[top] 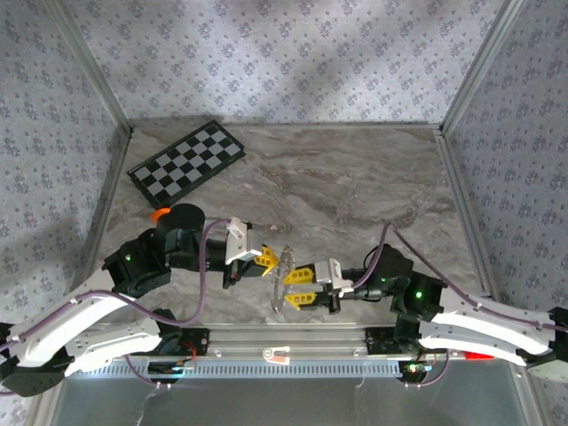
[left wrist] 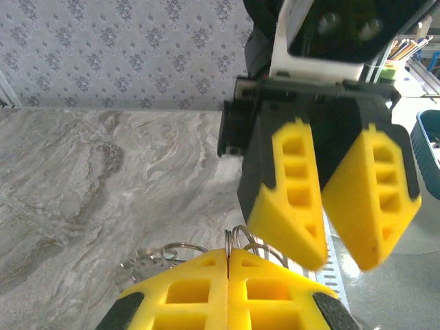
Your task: Put the keys on the keyring
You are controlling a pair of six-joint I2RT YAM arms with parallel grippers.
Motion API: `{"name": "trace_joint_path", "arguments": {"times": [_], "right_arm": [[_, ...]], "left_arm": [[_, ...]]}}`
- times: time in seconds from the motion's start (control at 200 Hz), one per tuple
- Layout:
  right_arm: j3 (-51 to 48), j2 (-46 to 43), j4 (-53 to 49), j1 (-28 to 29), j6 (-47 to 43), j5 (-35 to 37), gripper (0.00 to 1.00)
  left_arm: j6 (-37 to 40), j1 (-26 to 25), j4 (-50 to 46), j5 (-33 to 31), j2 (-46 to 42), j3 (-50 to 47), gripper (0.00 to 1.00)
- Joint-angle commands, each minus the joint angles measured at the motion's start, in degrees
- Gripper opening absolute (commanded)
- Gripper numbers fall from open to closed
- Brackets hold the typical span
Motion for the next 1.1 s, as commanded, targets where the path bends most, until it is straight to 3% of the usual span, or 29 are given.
{"name": "trace_joint_path", "arguments": {"times": [0.0,0.235,0.415,1.095], "right_arm": [[0.7,-3.8,-2.7,0.2,0.3,4.5,0.48],[2.4,-3.1,-5.8,-1.0,0.8,6.6,0.66],[3.1,-0.7,-4.9,-1.3,1.0,6.3,0.69],[2.5,1.9,0.4,-0.2,0.7,-0.4,0.51]], "left_arm": [[0.9,-0.3,0.9,0.8,-1.5,0.3,0.00],[0.8,-0.3,1.0,1.0,-1.4,0.3,0.00],[0.7,-0.3,1.3,1.3,-0.9,0.6,0.00],[0.5,-0.3,1.6,0.1,-0.5,0.1,0.00]]}}
